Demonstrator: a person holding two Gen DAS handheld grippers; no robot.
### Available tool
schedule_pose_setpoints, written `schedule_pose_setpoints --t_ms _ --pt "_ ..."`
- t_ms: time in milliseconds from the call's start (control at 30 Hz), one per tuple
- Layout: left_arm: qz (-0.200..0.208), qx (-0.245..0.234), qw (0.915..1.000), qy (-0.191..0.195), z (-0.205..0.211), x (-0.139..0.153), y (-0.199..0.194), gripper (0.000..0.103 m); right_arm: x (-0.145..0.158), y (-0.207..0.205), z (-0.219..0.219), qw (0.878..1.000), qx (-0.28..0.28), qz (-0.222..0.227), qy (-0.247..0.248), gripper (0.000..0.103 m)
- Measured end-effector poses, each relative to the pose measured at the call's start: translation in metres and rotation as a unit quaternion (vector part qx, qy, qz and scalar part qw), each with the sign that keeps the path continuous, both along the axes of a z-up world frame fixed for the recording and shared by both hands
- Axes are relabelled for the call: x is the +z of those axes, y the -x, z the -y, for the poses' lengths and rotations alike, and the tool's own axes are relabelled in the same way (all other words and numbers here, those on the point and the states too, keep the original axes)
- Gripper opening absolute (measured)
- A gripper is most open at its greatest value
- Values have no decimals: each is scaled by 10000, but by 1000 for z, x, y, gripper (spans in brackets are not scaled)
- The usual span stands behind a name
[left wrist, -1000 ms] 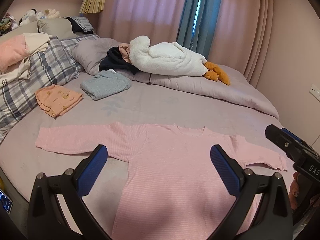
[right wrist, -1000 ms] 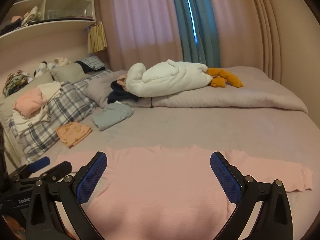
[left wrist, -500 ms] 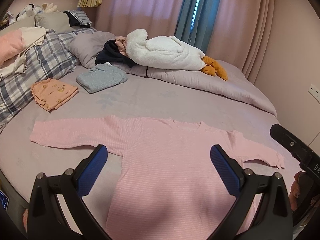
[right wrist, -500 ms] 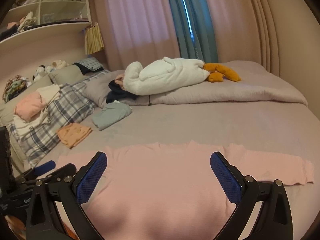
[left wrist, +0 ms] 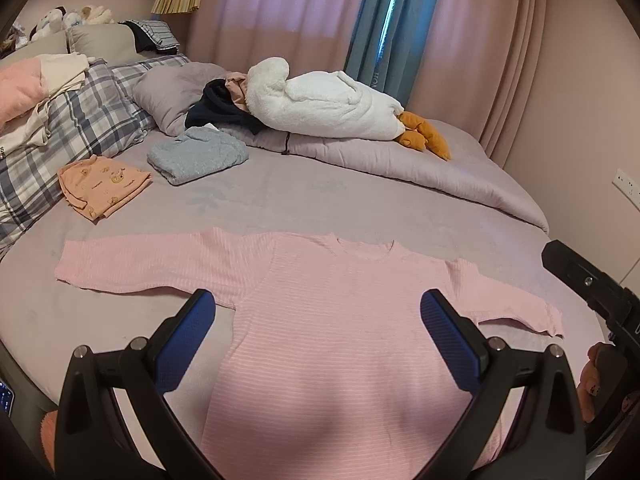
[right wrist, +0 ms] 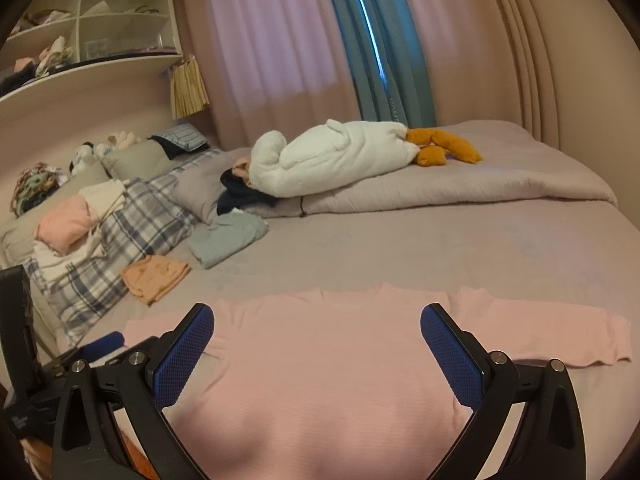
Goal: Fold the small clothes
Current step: 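Move both tools over the pink striped shirt toward its sleeves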
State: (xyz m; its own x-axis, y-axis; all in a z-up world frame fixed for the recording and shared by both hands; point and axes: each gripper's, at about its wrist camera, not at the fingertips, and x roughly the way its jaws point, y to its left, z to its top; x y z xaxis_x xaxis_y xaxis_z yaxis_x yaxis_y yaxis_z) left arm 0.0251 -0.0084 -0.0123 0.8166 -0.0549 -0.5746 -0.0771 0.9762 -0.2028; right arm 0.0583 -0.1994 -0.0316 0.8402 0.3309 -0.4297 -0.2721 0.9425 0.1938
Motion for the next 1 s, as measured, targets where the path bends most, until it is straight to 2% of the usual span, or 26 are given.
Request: schedule_pose_setpoints --t_ms 1000 --pt "-40 -161 9998 79 8 -6 -4 103 0 -3 8 9999 -109 -12 -20 102"
